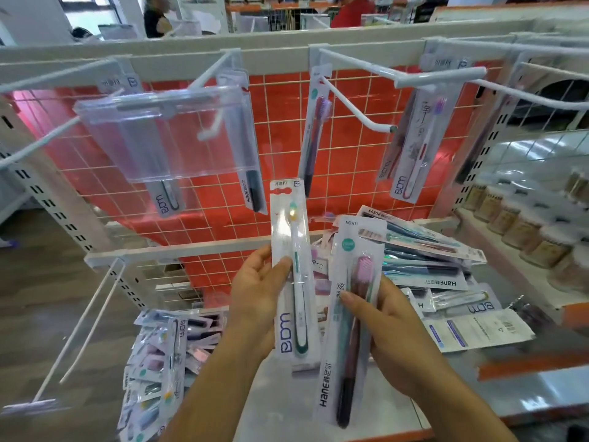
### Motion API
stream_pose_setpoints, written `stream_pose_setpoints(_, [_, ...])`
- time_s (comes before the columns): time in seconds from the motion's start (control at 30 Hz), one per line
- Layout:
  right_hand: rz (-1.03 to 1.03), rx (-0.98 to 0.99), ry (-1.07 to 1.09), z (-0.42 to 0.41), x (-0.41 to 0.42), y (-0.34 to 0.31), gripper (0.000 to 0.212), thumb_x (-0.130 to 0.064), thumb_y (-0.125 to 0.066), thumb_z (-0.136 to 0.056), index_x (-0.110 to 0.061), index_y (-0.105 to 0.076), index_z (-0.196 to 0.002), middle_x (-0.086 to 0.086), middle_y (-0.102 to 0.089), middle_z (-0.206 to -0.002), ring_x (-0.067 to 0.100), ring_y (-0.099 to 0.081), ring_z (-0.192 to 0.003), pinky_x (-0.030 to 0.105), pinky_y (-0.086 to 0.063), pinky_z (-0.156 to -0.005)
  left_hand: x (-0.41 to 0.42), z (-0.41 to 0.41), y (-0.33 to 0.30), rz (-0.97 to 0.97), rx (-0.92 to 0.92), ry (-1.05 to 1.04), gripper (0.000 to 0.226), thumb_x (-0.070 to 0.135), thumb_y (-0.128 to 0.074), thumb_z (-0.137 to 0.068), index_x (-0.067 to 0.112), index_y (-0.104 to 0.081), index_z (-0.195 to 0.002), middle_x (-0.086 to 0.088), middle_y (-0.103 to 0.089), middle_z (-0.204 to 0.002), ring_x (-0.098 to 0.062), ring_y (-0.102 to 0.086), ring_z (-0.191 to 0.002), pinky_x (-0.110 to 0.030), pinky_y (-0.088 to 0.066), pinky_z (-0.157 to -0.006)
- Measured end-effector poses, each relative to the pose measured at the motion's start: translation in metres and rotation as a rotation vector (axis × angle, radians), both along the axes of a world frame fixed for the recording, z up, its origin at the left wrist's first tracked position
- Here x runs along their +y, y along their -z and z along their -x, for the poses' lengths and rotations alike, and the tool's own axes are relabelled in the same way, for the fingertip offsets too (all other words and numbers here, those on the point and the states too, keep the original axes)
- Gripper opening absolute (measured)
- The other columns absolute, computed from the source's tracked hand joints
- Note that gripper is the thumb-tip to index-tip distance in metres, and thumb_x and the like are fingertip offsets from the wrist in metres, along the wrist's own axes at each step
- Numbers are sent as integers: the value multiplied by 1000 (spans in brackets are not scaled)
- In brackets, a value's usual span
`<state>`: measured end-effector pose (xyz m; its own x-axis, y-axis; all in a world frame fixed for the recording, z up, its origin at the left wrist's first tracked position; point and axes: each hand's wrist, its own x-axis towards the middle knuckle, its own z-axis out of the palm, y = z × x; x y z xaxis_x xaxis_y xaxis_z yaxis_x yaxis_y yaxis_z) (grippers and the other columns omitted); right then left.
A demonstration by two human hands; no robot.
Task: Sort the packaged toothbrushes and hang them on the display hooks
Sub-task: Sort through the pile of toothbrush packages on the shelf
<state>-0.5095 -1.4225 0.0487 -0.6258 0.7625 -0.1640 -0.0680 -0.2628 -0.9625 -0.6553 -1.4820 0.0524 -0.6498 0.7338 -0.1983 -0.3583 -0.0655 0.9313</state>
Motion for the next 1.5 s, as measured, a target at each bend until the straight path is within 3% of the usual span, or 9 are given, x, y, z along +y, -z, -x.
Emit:
stream_pose_setpoints(0.2, [-31,-61,20,1,10,1,46,15,-47,-87,-21,-59,-112,0,-73,-99,18,-68,-97,35,-55,-84,-3,-19,2,4,141,72,16,7,-53,-93,15,-58,-105,-5,-76,-89,-21,-73,-82,-30,-60,-65])
stream_pose_setpoints(0.37, [-83,-11,73,3,14,0,36,10,-59,-85,-19,-60,-106,3,-73,-98,19,-69,-97,36,-54,-84,2,-30,0,-7,163,102,15,10,-51,-95,14,-57,-108,-5,-75,-92,-21,-73,-85,-34,-61,-71])
stream_pose_setpoints(0.57, [-204,22,81,2,14,-4,31,4,-62,-85,-22,-65,-100,-5,-74,-94,8,-70,-90,19,-55,-71,6,-36,-3,-19,202,165,23,14,-66,-84,25,-62,-104,4,-75,-94,-16,-72,-87,-31,-60,-72])
stream_pose_setpoints(0.83, [-253,-66,7,1,11,8,37,-5,-66,-85,-27,-61,-115,-3,-72,-99,13,-68,-95,30,-56,-81,5,-36,-2,-86,147,69,36,17,-70,-72,15,-62,-108,-1,-75,-94,-20,-73,-86,-34,-61,-68])
stream_pose_setpoints(1.03, [-272,-191,-24,-2,5,18,44,-2,-70,-80,-30,-58,-111,-8,-70,-100,11,-66,-96,38,-55,-88,8,-34,-3,-79,156,-10,41,23,-72,-66,17,-63,-105,-1,-75,-94,-22,-73,-86,-44,-59,-74])
stream_pose_setpoints(1.17, [-265,-189,13,-9,6,20,43,2,-67,-82,-27,-57,-113,-10,-70,-100,5,-66,-95,33,-55,-87,12,-39,0,-26,193,-6,37,20,-76,-69,18,-63,-104,-2,-75,-94,-23,-73,-87,-48,-59,-78])
stream_pose_setpoints(1.33, [-274,-195,77,-24,7,23,46,5,-63,-81,-31,-58,-109,-14,-69,-98,4,-65,-92,29,-55,-84,17,-51,-1,-37,199,62,35,13,-73,-76,18,-61,-108,-1,-75,-93,-21,-73,-85,-39,-61,-71])
stream_pose_setpoints(1.5, [-255,-209,147,-40,14,27,45,3,-65,-81,-33,-57,-108,-10,-69,-97,3,-65,-91,26,-55,-82,27,-65,3,-2,173,82,32,11,-73,-78,19,-63,-108,-2,-75,-93,-23,-73,-84,-42,-60,-72])
